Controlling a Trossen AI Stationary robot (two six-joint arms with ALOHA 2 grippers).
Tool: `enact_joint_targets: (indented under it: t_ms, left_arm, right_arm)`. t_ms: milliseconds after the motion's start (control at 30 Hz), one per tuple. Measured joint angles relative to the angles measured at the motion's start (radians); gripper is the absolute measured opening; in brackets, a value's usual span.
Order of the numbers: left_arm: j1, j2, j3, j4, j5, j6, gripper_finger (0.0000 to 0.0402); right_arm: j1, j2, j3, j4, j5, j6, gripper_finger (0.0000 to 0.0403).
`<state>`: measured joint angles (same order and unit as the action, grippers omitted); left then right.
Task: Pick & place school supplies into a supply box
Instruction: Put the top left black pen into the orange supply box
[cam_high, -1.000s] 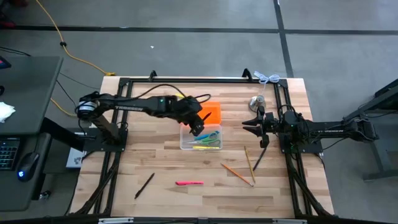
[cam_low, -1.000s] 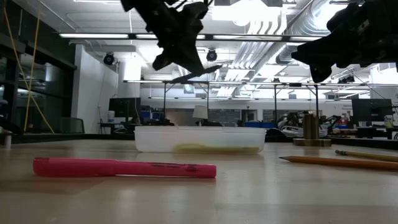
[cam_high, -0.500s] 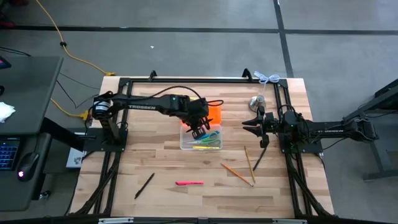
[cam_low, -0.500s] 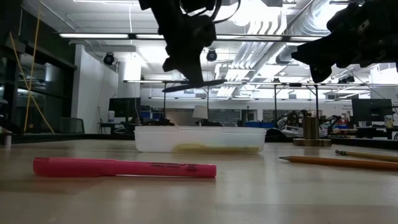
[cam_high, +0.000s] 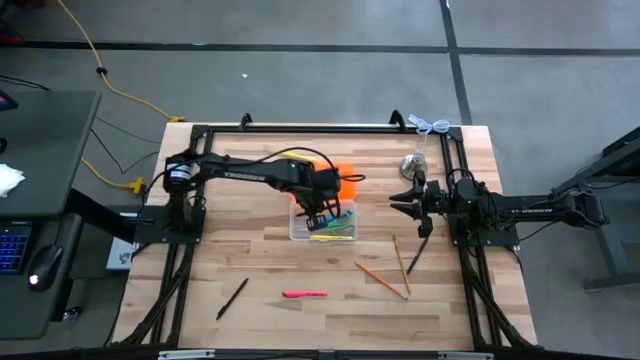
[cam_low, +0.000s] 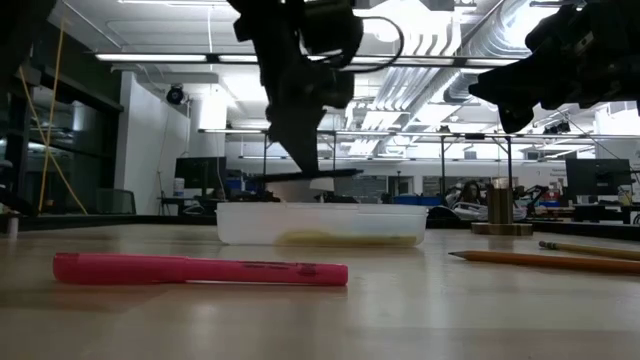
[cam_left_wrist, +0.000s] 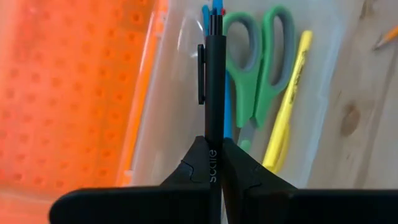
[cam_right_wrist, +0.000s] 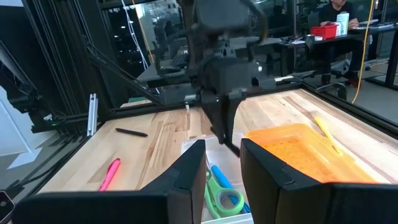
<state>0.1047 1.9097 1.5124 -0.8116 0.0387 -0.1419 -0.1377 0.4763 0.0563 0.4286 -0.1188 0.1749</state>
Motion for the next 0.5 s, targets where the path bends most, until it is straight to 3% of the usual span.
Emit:
enact_joint_targets:
  t_ms: [500]
  left_arm:
    - [0.000, 0.107, -0.001, 0.071, 0.000, 0.041, 0.0040]
  right_arm:
    - [0.000, 0.000, 0.000, -0.003, 0.000, 0.000, 0.0078]
